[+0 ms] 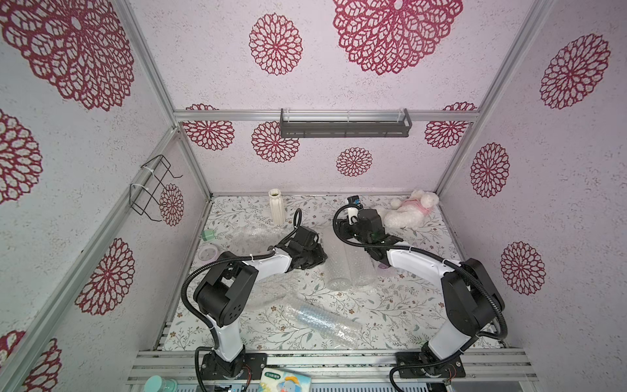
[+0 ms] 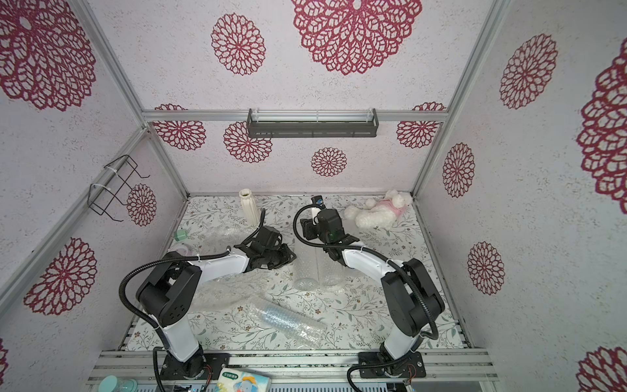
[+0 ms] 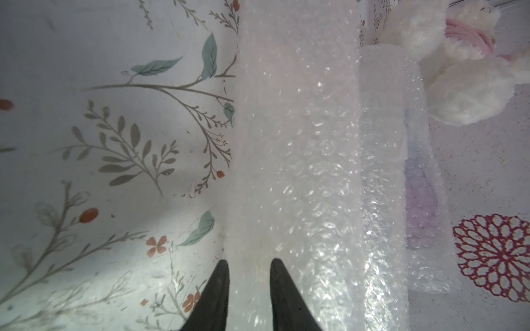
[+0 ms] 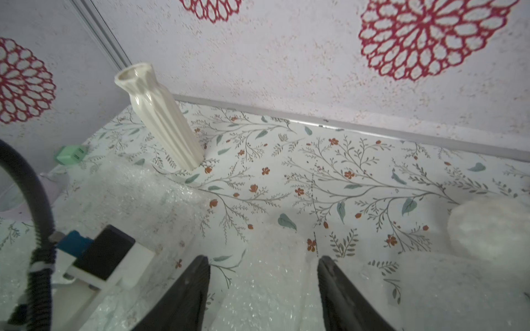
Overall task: Unwrap the vase from the bubble wrap
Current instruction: Unwrap the bubble wrap at the center of the board.
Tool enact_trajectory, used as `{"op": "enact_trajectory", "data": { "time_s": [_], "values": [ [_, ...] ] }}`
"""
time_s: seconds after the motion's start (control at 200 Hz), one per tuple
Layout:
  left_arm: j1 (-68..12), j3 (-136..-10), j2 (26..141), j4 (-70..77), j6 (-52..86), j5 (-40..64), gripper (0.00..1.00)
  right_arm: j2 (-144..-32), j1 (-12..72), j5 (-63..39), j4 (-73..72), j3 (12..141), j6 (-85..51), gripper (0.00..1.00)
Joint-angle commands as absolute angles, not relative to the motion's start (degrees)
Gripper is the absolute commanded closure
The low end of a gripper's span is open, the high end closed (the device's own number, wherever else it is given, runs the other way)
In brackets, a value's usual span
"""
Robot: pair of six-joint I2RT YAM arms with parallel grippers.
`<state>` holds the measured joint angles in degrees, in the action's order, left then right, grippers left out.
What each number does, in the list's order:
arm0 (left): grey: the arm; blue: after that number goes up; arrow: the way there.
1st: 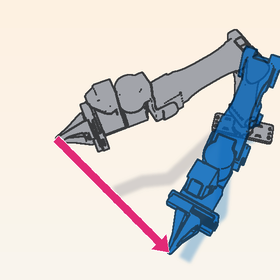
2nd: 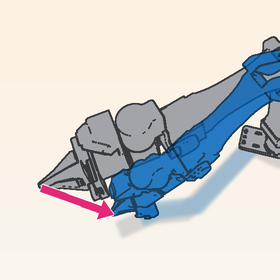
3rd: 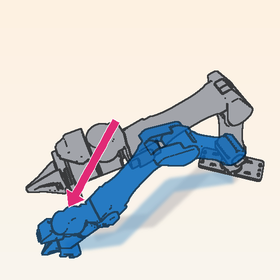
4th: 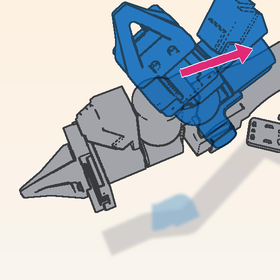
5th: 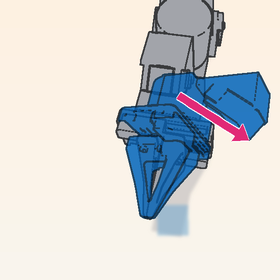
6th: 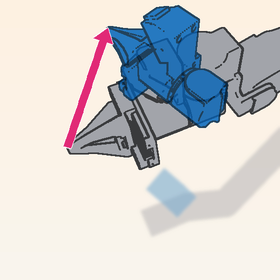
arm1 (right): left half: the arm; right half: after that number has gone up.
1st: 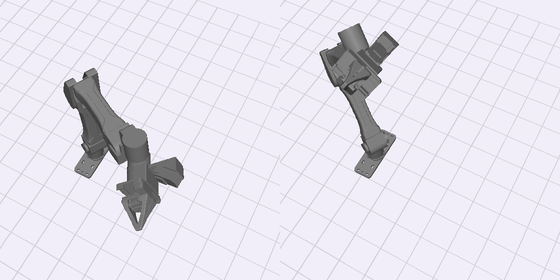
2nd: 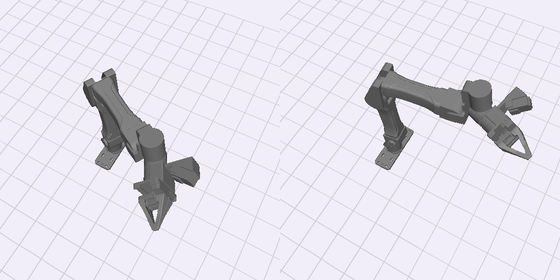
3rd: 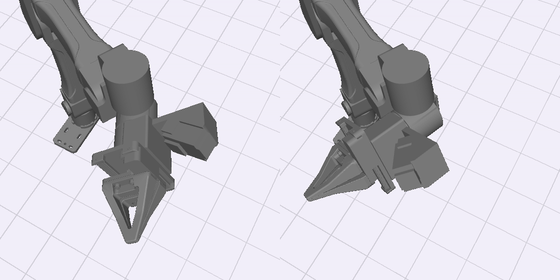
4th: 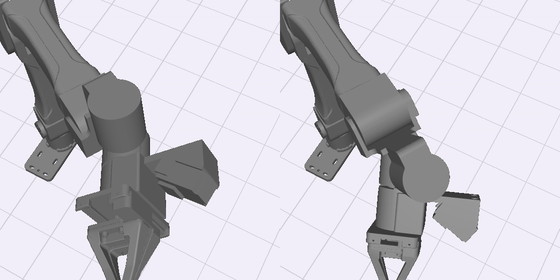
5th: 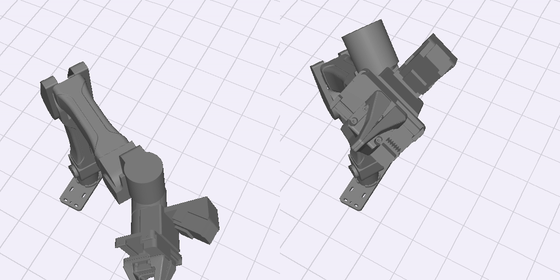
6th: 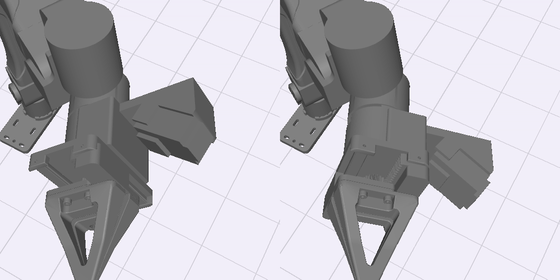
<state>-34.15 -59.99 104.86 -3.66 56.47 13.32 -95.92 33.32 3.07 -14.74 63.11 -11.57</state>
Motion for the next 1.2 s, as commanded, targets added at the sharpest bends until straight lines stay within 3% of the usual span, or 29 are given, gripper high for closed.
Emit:
{"op": "enact_trajectory", "data": {
  "time_s": [0.0, 0.595, 1.001, 1.191],
  "values": [
    [-34.80, -58.70, 105.94, -2.02, 57.48, 14.77, 0.72, -94.92, 33.05, 3.31, -12.31, 64.85, -11.92, 0.37],
    [-31.91, -54.23, 101.56, -5.32, 54.63, 12.04, 0.71, -100.00, 33.31, 3.16, -3.08, 69.37, -13.22, 0.40],
    [-30.11, -53.96, 101.02, -4.12, 54.24, 12.99, 0.71, -103.75, 34.14, 4.05, 0.96, 72.66, -13.89, 0.56],
    [-30.11, -54.14, 101.29, -3.18, 54.68, 13.23, 0.71, -106.03, 34.45, 4.41, 1.30, 73.82, -14.96, 0.58]
  ]
}}
